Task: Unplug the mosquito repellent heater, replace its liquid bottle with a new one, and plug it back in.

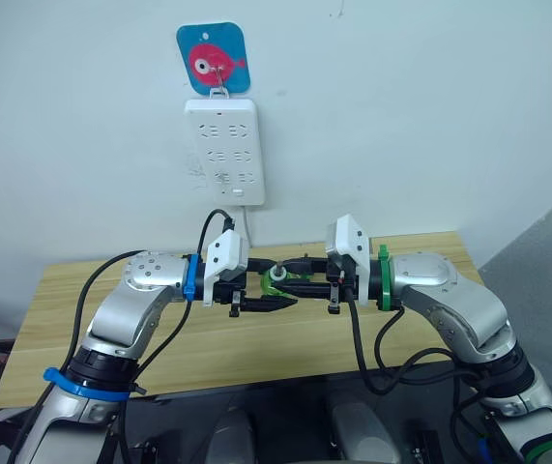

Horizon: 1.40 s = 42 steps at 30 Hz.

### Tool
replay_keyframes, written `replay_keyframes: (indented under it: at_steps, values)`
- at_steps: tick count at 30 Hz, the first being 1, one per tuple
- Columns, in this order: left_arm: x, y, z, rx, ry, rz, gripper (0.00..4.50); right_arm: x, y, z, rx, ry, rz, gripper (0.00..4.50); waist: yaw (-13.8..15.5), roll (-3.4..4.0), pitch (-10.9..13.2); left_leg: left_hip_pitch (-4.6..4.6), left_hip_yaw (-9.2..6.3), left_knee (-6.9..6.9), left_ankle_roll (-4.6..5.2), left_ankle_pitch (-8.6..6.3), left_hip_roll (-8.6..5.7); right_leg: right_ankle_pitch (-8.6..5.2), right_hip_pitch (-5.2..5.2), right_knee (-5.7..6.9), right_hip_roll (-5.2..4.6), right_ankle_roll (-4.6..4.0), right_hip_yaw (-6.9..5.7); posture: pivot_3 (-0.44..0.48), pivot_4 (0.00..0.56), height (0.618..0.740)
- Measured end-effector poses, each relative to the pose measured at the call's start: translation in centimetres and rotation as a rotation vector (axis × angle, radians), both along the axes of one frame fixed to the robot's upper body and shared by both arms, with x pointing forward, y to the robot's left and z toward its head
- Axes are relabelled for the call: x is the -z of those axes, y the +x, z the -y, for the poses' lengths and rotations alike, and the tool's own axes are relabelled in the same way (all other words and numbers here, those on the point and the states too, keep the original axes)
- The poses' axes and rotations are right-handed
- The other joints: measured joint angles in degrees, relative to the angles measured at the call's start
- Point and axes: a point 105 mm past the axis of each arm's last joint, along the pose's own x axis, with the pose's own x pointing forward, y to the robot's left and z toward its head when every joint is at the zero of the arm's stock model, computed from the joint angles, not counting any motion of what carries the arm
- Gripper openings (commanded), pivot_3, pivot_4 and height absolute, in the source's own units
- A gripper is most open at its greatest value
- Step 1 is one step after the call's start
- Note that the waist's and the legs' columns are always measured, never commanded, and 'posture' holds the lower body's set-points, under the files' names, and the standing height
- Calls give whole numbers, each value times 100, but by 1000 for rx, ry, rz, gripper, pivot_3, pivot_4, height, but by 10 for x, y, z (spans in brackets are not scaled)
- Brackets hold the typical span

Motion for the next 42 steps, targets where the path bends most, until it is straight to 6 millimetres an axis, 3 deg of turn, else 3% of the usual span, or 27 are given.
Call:
replay_keyframes:
  at_steps: [3,10,16,23,31,42]
  values:
    - [0,0,0,-3,-3,-4,2278,-1,0,-1,0,9,-9,849,0,0,0,0,0,0,0,0,0,0,0,0,0,0,0,-187,154,725]
    - [-7,4,2,-13,-14,-17,4461,-11,3,4,19,76,-52,849,1,0,0,0,-1,0,0,0,0,0,0,0,0,0,-1,-182,148,725]
    - [-17,12,-3,-150,-182,-283,4500,-42,21,28,163,354,-240,849,2,0,0,-6,-8,1,0,0,0,0,0,2,-1,0,-6,-181,144,725]
    - [-47,7,4,-169,-374,-538,4500,-51,25,42,250,640,-518,849,-10,1,-1,-6,-9,1,0,0,1,0,0,3,-1,0,-5,-179,145,725]
    - [-79,14,17,-178,-552,-589,4500,-56,27,45,274,805,-725,849,-25,2,-2,-4,-5,1,0,0,0,0,0,2,0,0,-1,-184,146,725]
    - [-84,24,21,-248,-673,-682,4500,-59,33,48,320,896,-821,849,-21,2,-3,-6,-5,1,0,0,-1,0,0,2,1,1,-1,-184,144,725]
